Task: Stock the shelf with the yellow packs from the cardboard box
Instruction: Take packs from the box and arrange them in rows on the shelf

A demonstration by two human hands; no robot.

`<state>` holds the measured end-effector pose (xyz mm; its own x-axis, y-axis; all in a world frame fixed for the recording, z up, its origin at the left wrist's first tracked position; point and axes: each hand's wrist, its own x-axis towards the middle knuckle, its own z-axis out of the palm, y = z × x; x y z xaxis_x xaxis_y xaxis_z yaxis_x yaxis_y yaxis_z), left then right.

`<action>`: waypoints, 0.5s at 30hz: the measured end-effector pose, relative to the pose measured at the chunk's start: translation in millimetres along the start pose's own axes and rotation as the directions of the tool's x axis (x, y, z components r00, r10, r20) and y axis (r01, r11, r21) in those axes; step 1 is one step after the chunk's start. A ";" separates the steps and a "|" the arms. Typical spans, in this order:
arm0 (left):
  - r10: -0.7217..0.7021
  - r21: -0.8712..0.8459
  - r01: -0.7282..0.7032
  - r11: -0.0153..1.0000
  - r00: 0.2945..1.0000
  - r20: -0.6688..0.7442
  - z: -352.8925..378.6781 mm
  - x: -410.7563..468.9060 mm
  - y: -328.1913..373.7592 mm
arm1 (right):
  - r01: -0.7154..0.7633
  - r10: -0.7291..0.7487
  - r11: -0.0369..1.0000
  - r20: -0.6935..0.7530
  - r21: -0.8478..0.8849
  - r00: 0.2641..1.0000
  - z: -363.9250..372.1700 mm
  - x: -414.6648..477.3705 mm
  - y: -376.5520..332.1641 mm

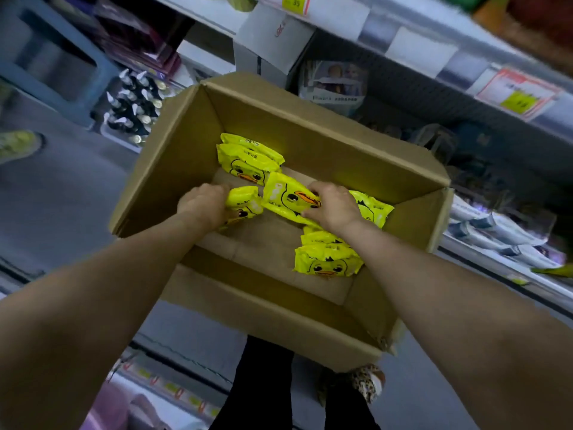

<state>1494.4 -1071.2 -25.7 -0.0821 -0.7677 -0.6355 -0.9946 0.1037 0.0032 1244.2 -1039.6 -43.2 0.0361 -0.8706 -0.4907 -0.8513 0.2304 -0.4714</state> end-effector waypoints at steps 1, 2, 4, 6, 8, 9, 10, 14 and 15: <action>0.002 -0.038 -0.003 0.999 1.000 -0.019 -6.8 -10.4 6.8 | 0.021 -0.020 1.000 -0.022 0.012 1.000 -13.1 -10.3 0.1; 0.009 -0.072 -0.012 0.997 0.999 -0.043 -14.4 -20.9 15.2 | 0.042 -0.040 0.999 -0.049 0.030 0.998 -26.4 -22.0 1.6; 0.034 -0.131 -0.045 0.990 0.996 -0.086 -31.2 -41.6 36.1 | 0.064 -0.057 0.994 -0.089 0.084 0.994 -54.6 -47.8 9.7; 0.083 -0.170 -0.102 0.980 0.990 -0.117 -52.0 -65.4 61.8 | 0.074 -0.058 0.990 -0.135 0.122 0.989 -86.0 -78.4 22.2; 0.127 -0.196 -0.155 0.968 0.981 -0.148 -76.0 -92.9 91.1 | 0.087 -0.058 0.987 -0.204 0.138 0.977 -121.7 -113.8 36.4; 0.144 -0.203 -0.178 0.963 0.975 -0.170 -88.8 -108.6 107.2 | 0.095 -0.059 0.986 -0.243 0.140 0.968 -139.8 -132.4 44.5; 0.170 -0.205 -0.211 0.956 0.965 -0.198 -101.7 -125.7 124.8 | 0.097 -0.052 0.984 -0.281 0.150 0.958 -158.1 -152.2 52.9; 0.284 -0.190 -0.347 0.918 0.913 -0.292 -152.6 -199.7 204.6 | 0.091 0.001 0.974 -0.407 0.208 0.913 -228.8 -232.9 93.9; 0.297 -0.182 -0.360 0.915 0.906 -0.300 -164.2 -218.8 226.4 | 0.106 -0.003 0.971 -0.435 0.212 0.900 -246.0 -254.2 104.6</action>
<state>1276.7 -983.5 240.8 -0.3889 -0.8550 -0.3431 -0.8919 0.2562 0.3726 1017.2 -901.1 212.5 -0.1926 -0.9738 -0.1210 -0.7119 0.2236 -0.6657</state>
